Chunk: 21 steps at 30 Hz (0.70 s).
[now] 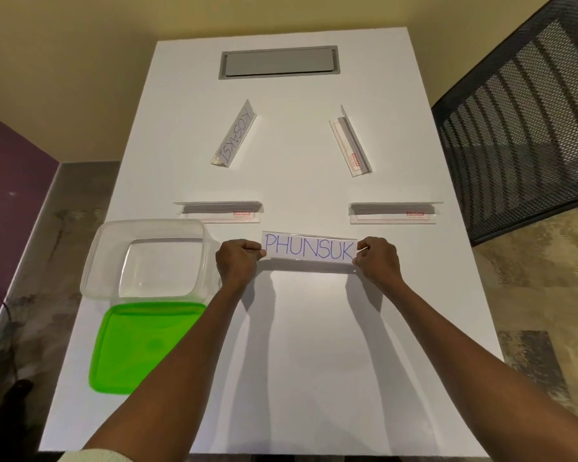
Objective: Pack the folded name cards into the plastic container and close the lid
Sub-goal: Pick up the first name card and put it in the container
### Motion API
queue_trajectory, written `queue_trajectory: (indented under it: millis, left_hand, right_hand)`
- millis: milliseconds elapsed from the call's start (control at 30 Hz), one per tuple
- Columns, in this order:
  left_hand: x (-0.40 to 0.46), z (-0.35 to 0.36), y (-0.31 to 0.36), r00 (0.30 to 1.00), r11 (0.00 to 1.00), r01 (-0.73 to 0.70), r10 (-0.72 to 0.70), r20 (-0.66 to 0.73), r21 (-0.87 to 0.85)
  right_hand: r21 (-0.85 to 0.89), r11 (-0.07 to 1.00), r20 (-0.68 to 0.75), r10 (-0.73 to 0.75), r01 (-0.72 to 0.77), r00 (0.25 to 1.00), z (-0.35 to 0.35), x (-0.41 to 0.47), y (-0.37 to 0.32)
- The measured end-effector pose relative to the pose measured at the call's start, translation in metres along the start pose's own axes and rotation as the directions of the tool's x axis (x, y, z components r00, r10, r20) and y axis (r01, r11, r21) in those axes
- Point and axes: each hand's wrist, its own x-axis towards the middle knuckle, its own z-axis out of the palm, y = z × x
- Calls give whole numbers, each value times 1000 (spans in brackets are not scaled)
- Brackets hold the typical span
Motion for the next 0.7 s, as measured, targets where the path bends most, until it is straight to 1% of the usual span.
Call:
queue_trajectory:
  millis: [67, 200, 400, 567, 700]
  left_hand:
    - [-4, 5, -6, 1000, 1000, 17, -17, 9, 6]
    - [-11, 11, -20, 998, 999, 41, -42, 37, 30]
    - [-16, 12, -36, 1000, 996, 13, -14, 9, 86]
    - [-17, 12, -40, 1000, 991, -18, 15, 21, 131]
    - [-17, 11, -40, 998, 985, -58, 52, 42, 162]
  right_hand:
    - [-35, 999, -47, -30, 29, 998, 3, -1, 4]
    - [-70, 994, -90, -87, 81, 992, 9, -12, 11]
    - [-131, 986, -105, -121, 107, 987, 20, -25, 17]
    - [-207, 969, -102, -158, 135, 982, 24, -27, 21]
    - [-201, 968, -99, -174, 151, 980, 25, -26, 23]
